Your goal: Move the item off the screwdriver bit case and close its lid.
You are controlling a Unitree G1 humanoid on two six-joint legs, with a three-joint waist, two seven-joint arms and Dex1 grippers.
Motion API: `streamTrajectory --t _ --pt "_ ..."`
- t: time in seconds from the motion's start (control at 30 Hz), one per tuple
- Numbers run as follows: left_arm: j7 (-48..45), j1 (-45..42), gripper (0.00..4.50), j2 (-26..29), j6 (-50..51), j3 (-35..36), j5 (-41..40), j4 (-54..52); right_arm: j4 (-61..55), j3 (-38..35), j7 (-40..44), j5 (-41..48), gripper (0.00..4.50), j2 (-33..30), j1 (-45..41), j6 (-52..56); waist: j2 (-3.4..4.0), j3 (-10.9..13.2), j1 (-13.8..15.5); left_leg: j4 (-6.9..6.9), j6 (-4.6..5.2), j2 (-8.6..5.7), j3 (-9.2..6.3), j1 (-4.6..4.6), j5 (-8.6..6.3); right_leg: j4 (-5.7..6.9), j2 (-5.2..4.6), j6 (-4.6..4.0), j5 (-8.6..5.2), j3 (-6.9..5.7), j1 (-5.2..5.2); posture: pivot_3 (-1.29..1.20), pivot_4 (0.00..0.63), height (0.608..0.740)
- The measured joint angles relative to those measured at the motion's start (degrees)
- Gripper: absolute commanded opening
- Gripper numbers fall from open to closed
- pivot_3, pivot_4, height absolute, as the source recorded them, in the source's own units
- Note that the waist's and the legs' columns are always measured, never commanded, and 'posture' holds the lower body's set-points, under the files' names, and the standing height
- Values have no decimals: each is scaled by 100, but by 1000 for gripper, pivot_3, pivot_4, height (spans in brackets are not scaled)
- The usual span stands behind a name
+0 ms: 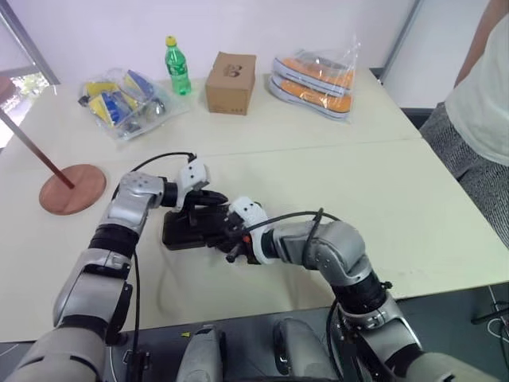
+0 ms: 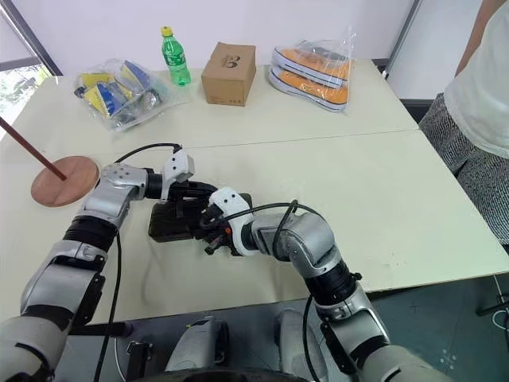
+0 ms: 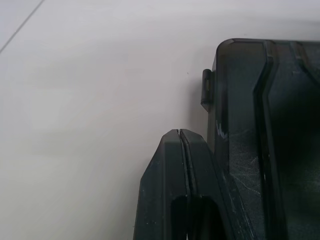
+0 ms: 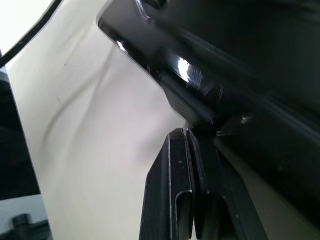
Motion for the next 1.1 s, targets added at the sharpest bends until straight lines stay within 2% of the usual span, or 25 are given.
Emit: streamTrajectory --t 0.3,0.73,1.1 --pt "10 63 0 -12 -10 17 13 -67 -158 403 -133 -337 63 41 -59 -446 0 -1 4 0 1 0 0 1 0 0 0 0 0 0 1 0 150 740" --pt "18 69 0 -12 -11 20 15 -81 -159 414 31 -152 63 127 16 59 1 -1 4 0 1 0 1 1 -1 -1 -1 0 0 0 1 0 150 740" --pt "38 91 0 -15 -4 20 16 -111 -148 511 -54 -366 63 62 46 -228 1 -1 6 0 1 0 1 1 -1 -1 -1 0 0 0 1 0 150 740"
